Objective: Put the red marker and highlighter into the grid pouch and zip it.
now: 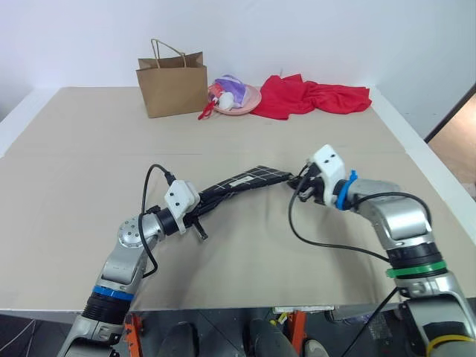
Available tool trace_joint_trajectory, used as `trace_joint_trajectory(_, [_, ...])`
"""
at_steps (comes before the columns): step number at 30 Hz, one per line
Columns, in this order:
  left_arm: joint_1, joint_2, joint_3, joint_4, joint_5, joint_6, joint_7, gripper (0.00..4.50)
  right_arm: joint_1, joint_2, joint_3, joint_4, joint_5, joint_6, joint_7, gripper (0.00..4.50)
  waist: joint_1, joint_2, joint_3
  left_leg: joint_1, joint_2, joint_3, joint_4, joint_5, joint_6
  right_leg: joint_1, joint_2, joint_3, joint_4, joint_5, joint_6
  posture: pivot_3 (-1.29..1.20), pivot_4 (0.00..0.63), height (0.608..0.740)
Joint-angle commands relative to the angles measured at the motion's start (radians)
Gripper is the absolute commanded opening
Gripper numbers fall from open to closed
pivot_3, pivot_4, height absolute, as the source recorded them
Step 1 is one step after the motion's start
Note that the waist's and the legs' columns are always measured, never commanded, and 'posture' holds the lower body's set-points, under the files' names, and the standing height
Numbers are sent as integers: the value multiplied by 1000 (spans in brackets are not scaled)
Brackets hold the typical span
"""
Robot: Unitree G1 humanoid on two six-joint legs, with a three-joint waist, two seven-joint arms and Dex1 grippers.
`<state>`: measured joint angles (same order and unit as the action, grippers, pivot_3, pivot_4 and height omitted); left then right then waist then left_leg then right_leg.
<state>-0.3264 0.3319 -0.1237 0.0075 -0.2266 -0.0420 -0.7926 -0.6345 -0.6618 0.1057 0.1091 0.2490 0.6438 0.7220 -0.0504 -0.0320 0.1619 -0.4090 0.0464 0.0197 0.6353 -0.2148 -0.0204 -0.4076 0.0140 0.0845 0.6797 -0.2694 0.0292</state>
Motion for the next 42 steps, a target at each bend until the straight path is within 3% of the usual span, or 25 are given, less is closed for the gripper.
trace_joint_trajectory(1, [-1,13,34,-26,-14,-18,7,0,-29,-44,-74,32,-20,-26,-8,103,0,0,0,0,0,0,0,0,0,0,0,0,0,0,0,0,150,740])
trace_joint_trajectory(5, [-3,11,33,-21,-16,-22,6,0,-7,-15,-50,-19,2,-14,11,103,2,0,0,0,1,-1,0,0,0,0,1,-1,0,0,-1,0,150,740])
trace_joint_trajectory(6, [-3,10,33,-21,-17,-23,5,0,1,-4,-41,-39,13,-4,20,368,2,0,0,0,0,0,0,0,0,0,0,0,0,0,-1,0,150,740])
trace_joint_trajectory(8, [-2,7,33,-26,-22,-23,2,0,17,16,-29,-82,36,15,36,986,3,0,0,0,0,0,0,0,0,0,-1,0,0,0,0,0,150,740])
trace_joint_trajectory(12, [-3,3,32,-27,-33,-23,-7,0,28,33,-41,-122,64,40,51,3032,3,0,0,0,0,0,0,0,0,0,-1,0,0,0,0,0,150,740])
trace_joint_trajectory(15, [-3,0,35,-30,-62,-26,-31,0,61,-12,-85,-161,104,57,100,4370,5,0,0,-1,-1,0,0,0,0,0,-2,0,0,0,0,0,150,740])
trace_joint_trajectory(23, [-55,21,23,40,-116,-99,-194,0,361,-299,-362,-285,223,4,347,4446,27,0,0,-4,-3,-2,1,-1,1,0,-3,-3,-3,-1,-1,0,150,740])
trace_joint_trajectory(28, [-105,23,4,155,-125,-176,-332,0,505,-354,-516,-303,253,-20,388,4446,21,0,0,-1,-2,-1,1,-2,1,1,-2,-2,-2,-3,4,0,150,740])
trace_joint_trajectory(31, [-117,25,-16,203,-126,-183,-406,1061,538,-342,-535,-321,252,-25,369,4500,14,0,0,2,-1,-1,1,-1,2,3,0,-1,-1,-2,3,0,150,740])
trace_joint_trajectory(36, [-89,29,-11,174,-143,-144,-433,3635,563,-296,-525,-339,255,-26,318,4500,6,0,0,2,-1,-1,2,-1,2,3,0,-1,0,-2,3,0,150,740])
trace_joint_trajectory(38, [-80,32,10,144,-149,-115,-394,4461,566,-288,-526,-335,252,-30,307,4500,6,1,0,1,-1,-1,2,-1,2,3,0,-1,0,-2,3,0,150,740])
trace_joint_trajectory(42, [-49,81,116,-9,-266,114,-261,4461,557,-283,-540,-293,249,-49,290,4500,6,0,1,1,0,-1,2,-1,2,2,-1,-1,0,-3,4,0,150,740])
